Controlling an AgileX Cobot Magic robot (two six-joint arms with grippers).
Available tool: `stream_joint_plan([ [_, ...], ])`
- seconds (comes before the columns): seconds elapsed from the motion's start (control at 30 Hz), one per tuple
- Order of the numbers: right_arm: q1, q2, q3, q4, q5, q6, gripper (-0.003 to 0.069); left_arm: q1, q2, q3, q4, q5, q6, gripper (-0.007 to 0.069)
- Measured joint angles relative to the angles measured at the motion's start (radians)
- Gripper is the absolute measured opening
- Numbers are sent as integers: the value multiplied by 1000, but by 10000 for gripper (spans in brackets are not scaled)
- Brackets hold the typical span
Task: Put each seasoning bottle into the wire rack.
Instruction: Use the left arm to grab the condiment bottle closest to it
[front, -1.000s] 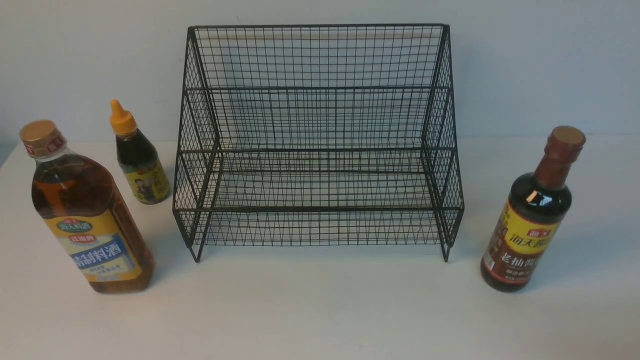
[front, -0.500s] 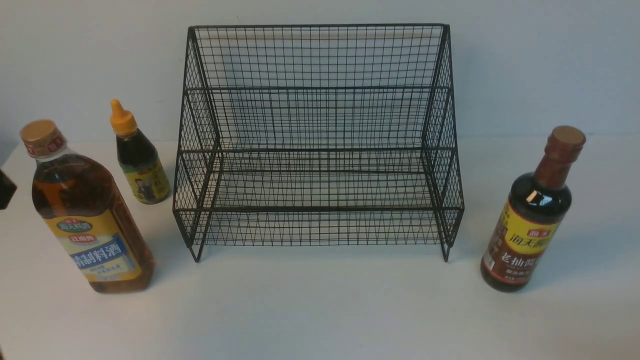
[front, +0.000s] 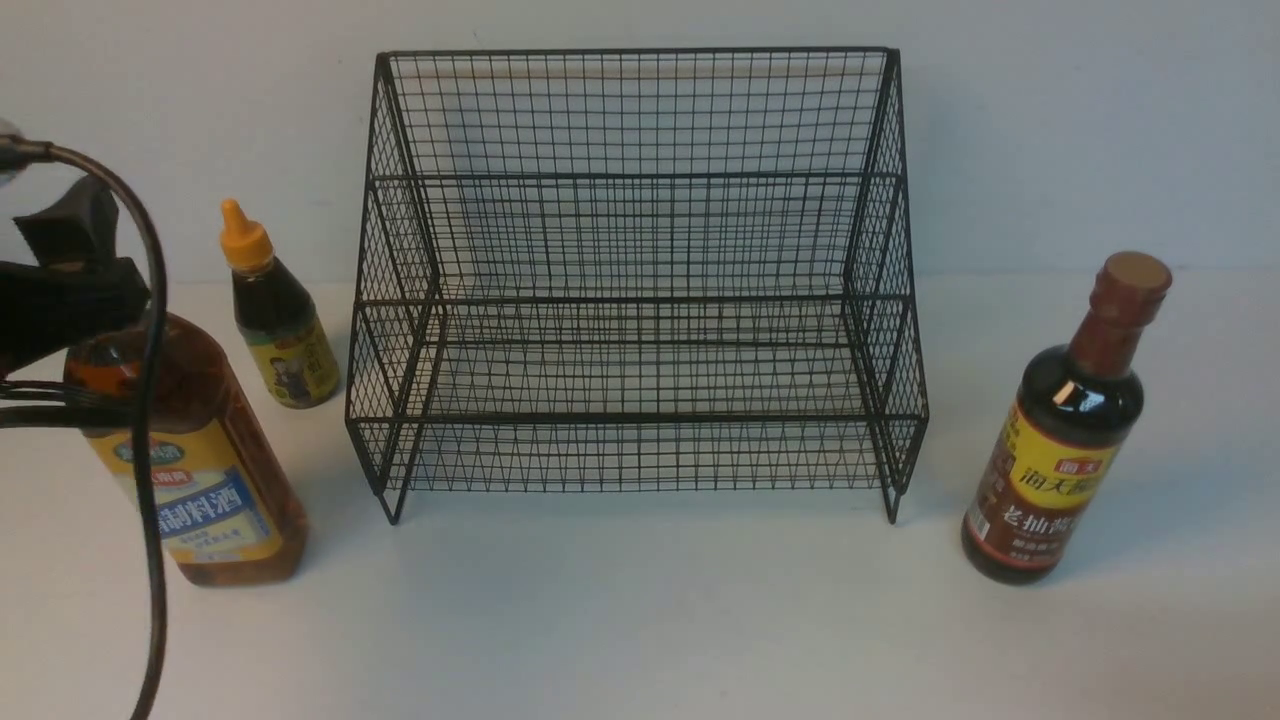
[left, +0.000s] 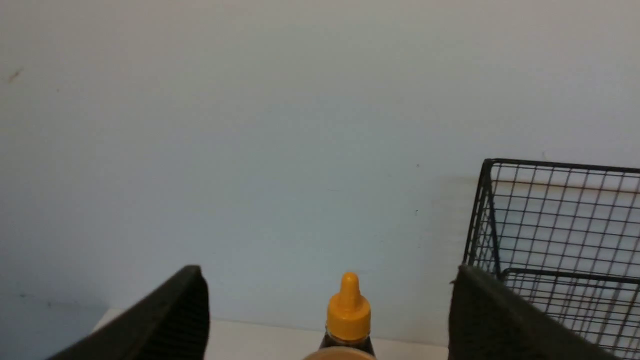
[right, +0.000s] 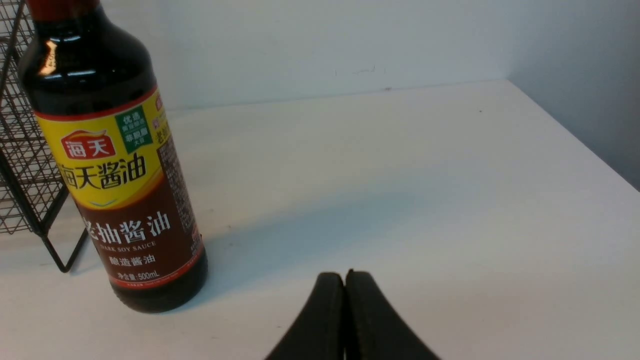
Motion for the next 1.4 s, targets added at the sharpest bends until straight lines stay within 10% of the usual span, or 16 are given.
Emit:
stream_joint_plan([
  [0.53,0,0,0,0,0,0,-13,0,232,-2,4,-144,-48,555],
  [0.77,0,0,0,0,0,0,-13,0,237,-3,77,-164,-85,300],
  [0.97,0,0,0,0,0,0,-13,0,237,-3,114,-162,-91,302],
  [1.4,0,0,0,0,0,0,-13,0,-5,-117,178,205,-87,302],
])
